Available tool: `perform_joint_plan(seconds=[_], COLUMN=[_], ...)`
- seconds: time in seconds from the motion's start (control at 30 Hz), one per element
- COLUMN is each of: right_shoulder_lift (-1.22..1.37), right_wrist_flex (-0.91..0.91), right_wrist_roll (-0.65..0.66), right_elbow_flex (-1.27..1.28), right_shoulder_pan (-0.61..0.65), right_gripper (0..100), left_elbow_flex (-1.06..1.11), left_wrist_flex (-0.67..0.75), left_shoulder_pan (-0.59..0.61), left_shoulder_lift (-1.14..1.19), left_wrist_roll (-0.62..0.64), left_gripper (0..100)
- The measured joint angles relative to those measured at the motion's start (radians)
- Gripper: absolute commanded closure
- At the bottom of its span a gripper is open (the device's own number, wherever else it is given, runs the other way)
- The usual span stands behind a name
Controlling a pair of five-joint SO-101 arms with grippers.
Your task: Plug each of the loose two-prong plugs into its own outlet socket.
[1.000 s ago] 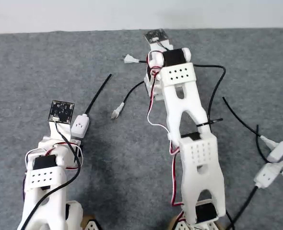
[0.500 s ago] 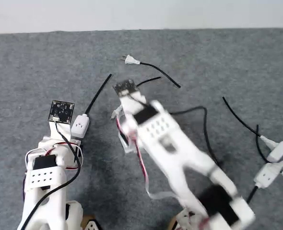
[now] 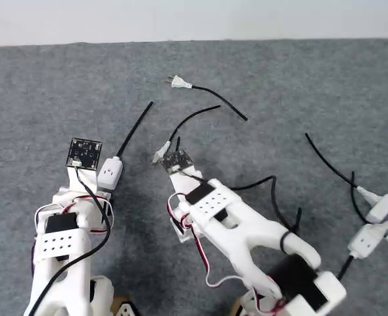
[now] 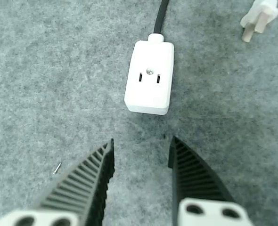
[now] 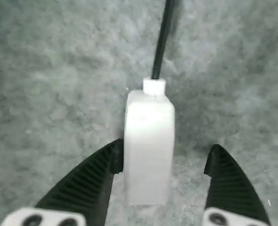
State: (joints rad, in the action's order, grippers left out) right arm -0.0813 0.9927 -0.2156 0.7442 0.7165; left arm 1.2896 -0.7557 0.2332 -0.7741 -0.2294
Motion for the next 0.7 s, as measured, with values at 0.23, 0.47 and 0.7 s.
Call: perform_joint_plan(seconds=[0.23,0.47,0.7], right_shoulder_lift=[-0.005,-0.103,-0.144], right_wrist_flex=[0.21,0.446,0.463], right_wrist_roll=[0.015,0.103,0.216], right_elbow_flex=[-0.229,-0.428,-0.354], right_shoulder_pan=[-0.021,-0.074,0.106], right_gripper=[75.3,99.0,99.1], left_elbow_flex=[0.0,0.0,0.0], left_wrist_flex=[0.0,0.0,0.0], left_shoulder_pan=[0.0,0.0,0.0], left_shoulder_lift=[0.0,0.0,0.0], left_wrist_roll=[0.0,0.0,0.0], left_gripper=[82,82,82])
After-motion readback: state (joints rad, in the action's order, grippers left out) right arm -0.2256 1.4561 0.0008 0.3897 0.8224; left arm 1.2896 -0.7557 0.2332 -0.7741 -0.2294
